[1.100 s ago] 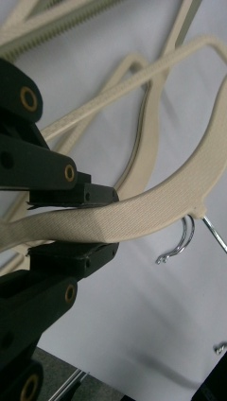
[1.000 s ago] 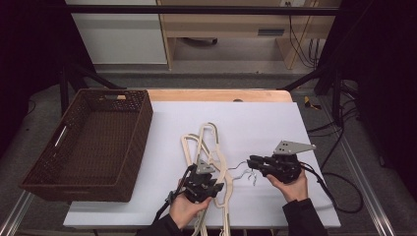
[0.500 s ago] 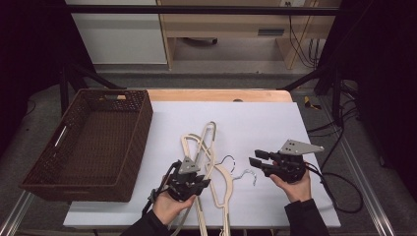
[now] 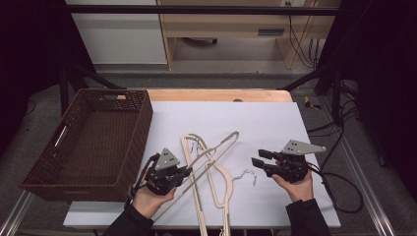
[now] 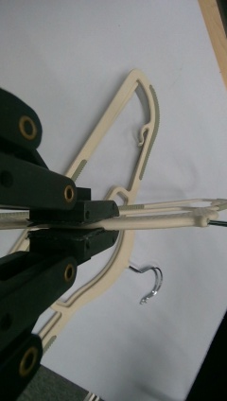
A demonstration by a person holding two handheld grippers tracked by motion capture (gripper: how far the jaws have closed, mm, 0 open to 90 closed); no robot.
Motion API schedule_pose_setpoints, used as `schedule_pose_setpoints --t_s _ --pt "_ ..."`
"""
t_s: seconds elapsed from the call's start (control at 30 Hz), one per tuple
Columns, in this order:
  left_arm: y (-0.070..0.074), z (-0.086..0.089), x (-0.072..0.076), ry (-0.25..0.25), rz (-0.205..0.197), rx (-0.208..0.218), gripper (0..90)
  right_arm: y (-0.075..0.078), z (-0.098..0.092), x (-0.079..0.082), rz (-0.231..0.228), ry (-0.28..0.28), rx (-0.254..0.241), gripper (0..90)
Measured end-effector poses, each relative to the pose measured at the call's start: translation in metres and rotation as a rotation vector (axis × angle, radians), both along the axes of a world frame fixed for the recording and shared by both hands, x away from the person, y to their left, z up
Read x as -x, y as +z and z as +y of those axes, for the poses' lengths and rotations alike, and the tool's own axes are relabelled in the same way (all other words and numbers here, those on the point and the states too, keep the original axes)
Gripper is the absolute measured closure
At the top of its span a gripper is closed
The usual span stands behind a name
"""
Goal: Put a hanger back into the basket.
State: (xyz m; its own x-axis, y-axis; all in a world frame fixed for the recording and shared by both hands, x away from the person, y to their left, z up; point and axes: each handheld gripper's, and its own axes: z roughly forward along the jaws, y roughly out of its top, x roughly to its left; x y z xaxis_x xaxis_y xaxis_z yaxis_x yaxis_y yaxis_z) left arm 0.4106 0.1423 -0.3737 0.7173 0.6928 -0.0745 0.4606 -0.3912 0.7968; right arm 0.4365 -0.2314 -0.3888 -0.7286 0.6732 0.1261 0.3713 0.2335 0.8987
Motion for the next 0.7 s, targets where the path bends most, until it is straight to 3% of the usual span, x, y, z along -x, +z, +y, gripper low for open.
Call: schedule_pose_setpoints --t_s 0.07,0.1,0.47,0.7 --pt "0.007 0.007 0.0 -0.019 0.01 0.048 86.8 0.001 -0.001 0.0 -0.003 -0.006 -0.001 52.2" --pt "0.01 0.01 0.0 -0.021 -0.001 0.052 86.8 0.001 -0.002 0.0 -0.008 -0.008 -0.002 50.4" --pt "0.064 0.036 0.008 -0.056 -0.109 0.052 86.7 0.002 -0.007 0.0 -0.043 -0.079 -0.007 27.4" --pt "0.101 0.06 -0.002 -0.076 -0.159 0.055 86.7 0.003 -0.01 0.001 -0.067 -0.125 -0.008 17.2"
